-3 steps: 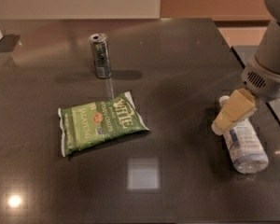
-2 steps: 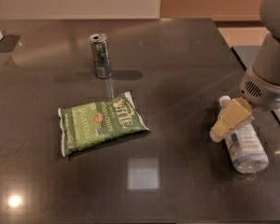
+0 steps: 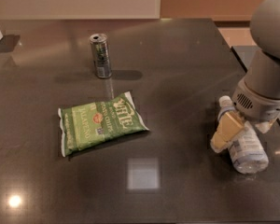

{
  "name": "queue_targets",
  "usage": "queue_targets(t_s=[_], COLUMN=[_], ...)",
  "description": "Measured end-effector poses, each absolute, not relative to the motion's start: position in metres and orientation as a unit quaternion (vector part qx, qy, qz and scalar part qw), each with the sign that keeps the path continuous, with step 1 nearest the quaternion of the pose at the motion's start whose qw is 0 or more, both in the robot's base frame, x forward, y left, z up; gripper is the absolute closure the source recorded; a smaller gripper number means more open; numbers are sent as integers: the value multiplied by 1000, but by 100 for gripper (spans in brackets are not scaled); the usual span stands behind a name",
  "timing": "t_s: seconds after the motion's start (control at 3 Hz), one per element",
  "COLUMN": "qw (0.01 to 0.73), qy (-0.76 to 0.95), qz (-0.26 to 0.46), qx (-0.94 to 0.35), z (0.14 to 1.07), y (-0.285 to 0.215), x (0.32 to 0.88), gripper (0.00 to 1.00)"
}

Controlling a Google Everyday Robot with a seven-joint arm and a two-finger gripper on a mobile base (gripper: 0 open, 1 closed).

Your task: Move blue plastic bottle near redbull can

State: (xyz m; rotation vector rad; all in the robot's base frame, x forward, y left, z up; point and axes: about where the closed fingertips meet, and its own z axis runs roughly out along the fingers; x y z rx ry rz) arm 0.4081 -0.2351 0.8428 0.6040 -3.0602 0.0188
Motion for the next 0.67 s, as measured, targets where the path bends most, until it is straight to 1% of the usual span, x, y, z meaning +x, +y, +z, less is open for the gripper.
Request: queue_targets(t_s=[0.33,0.67], qw=[13,-1], qy=[-981,-980], qz=[2,3], qx=[193,197], z=[842,853], y=[-233,-235], x=[406,415], gripper=[46,69])
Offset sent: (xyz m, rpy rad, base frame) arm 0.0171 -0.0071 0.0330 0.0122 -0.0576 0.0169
